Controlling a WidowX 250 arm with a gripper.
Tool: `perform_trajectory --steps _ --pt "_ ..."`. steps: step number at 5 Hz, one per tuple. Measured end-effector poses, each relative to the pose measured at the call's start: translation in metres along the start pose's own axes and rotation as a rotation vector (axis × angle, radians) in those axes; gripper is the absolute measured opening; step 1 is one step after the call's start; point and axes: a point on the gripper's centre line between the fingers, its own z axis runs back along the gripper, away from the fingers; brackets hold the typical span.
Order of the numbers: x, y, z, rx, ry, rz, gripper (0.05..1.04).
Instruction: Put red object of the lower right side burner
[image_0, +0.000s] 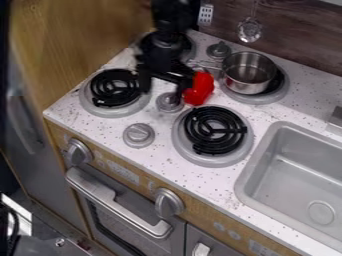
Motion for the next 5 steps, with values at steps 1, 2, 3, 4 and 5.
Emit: perform_trajectory --steps 1,2,3,4,5 --pt "0.025 -0.029 0.013 -0.064 -0.056 -0.057 0.997" --pt "0.034 -0.039 0.021 -0.092 -0.082 -0.053 0.997" --pt "0.044 -0.043 0.01 -0.103 -0.053 -0.012 0.997" --pt "0.061 -0.036 -0.001 -0.071 -0.051 0.021 0.997" --pt "0.066 -0.03 -0.012 -0.047 -0.05 0.032 0.997"
